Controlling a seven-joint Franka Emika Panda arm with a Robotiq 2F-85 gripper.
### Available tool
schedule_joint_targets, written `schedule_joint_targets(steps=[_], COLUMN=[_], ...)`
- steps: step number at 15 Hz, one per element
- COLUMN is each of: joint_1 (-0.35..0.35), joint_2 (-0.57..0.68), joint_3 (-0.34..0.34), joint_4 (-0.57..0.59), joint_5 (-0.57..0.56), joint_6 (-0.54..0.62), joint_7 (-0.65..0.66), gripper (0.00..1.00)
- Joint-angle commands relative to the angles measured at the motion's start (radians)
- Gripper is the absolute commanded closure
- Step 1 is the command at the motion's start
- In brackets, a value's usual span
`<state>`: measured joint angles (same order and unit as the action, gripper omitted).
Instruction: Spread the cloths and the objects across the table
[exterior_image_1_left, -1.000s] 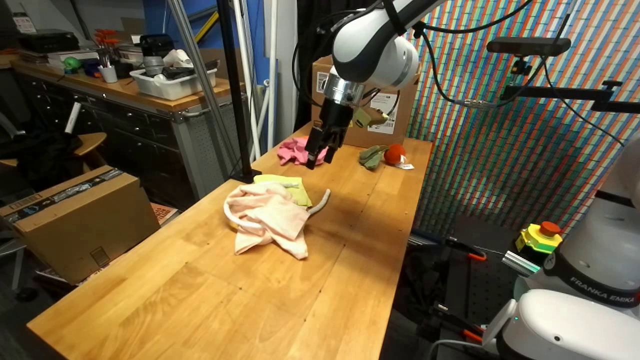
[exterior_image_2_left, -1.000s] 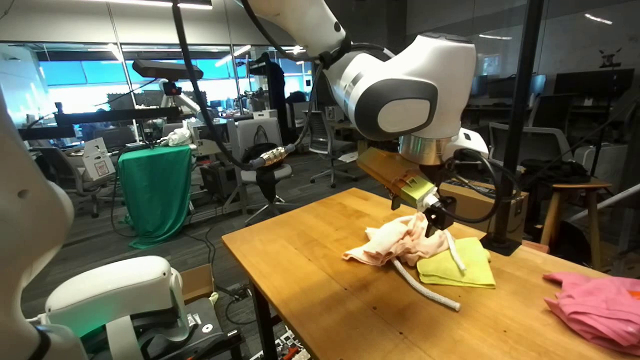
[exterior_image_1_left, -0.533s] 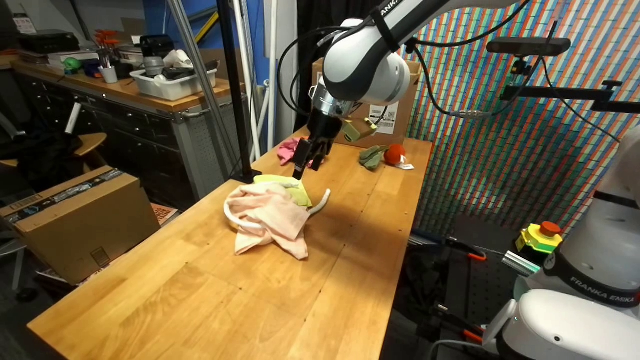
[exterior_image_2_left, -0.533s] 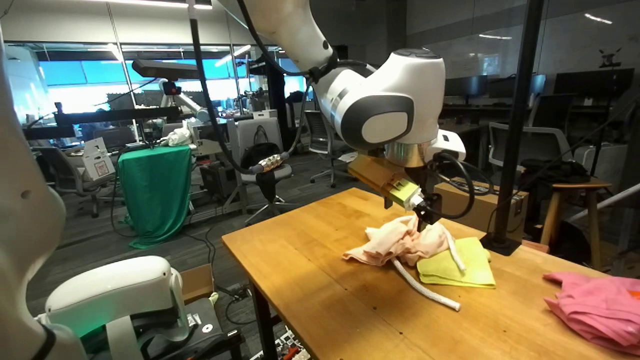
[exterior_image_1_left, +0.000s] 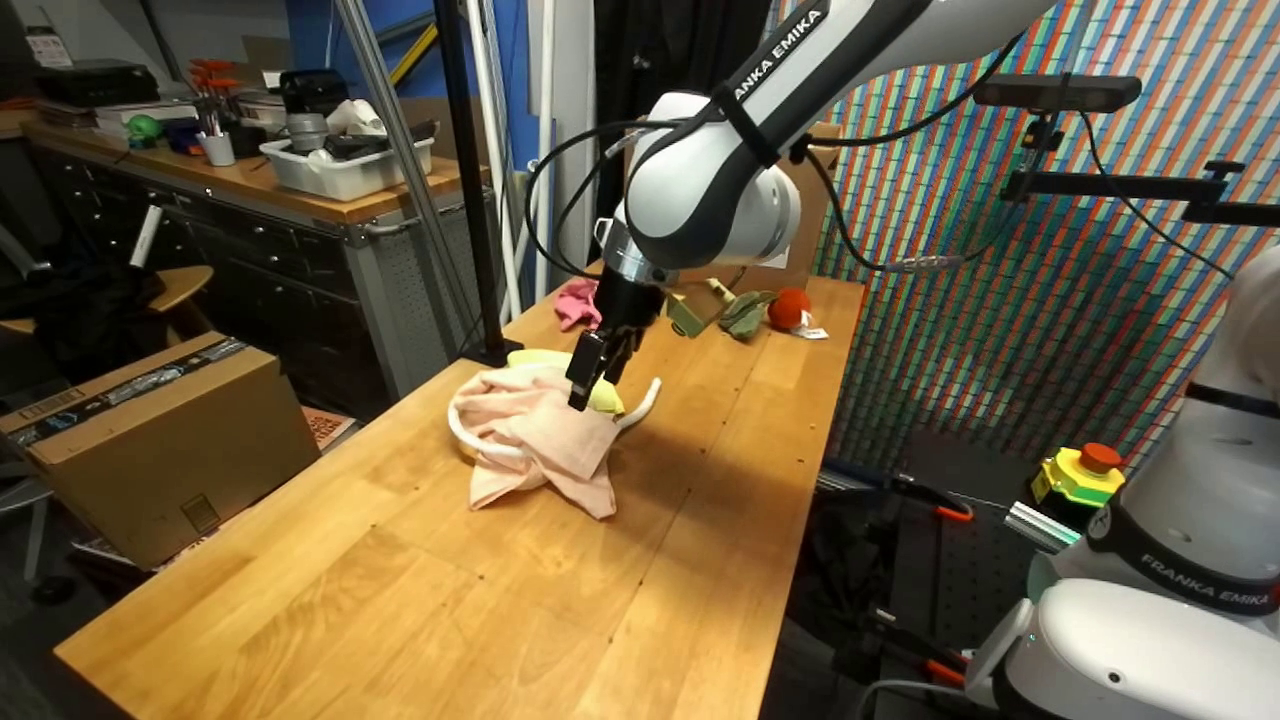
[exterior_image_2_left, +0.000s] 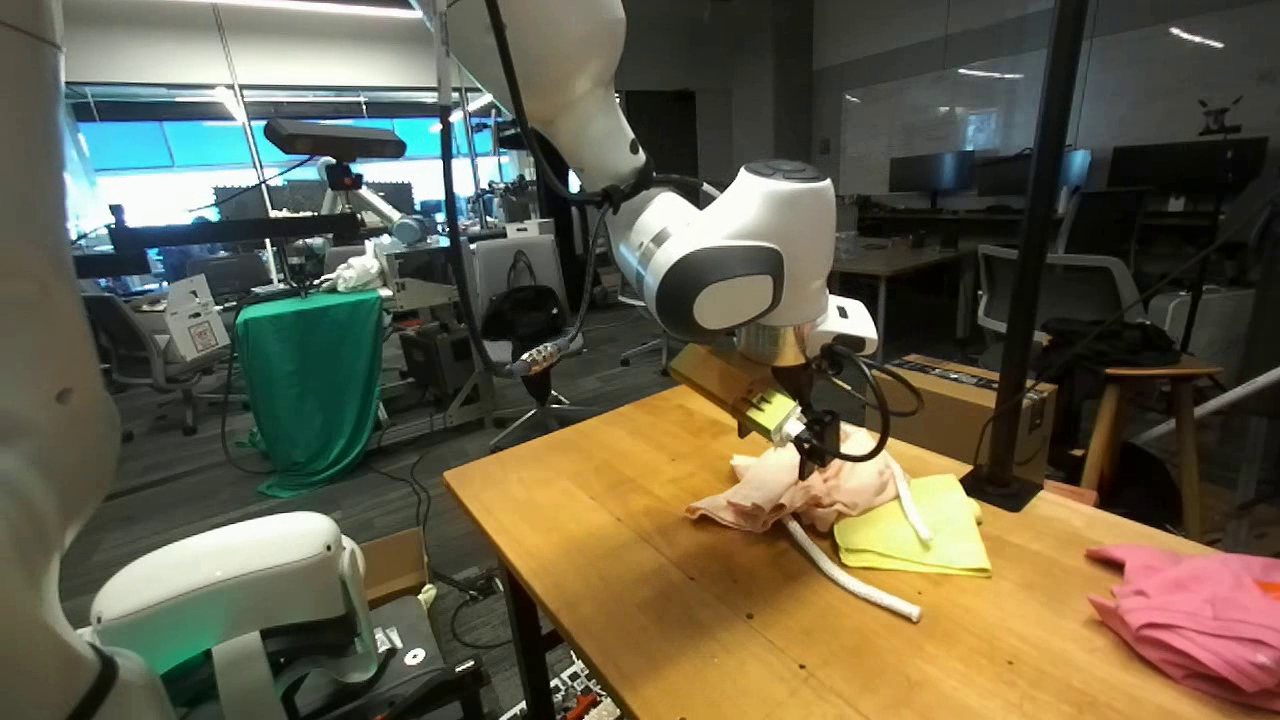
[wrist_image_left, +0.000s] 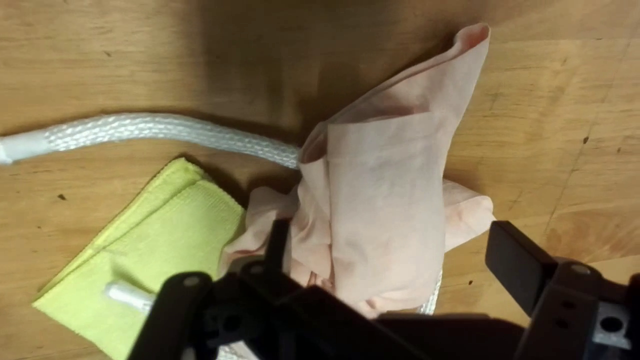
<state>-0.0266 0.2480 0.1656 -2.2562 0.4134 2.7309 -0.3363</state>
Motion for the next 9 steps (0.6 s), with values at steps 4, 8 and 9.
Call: schedule_joint_targets(steps=[4,8,9], joint_1=[0.023,0.048,0.058], joint_2=[0.051,0.086,0.098], joint_3=[0.025,0.003,-0.010], joint_4=[-0.008,-0.008,-0.007], joint_5=[-0.061,-0.164,-0.200], joint_6=[0.116,0.223,0.255], joint_7=[0.029,0.090,0.115], gripper=[0.00,0.00,0.00])
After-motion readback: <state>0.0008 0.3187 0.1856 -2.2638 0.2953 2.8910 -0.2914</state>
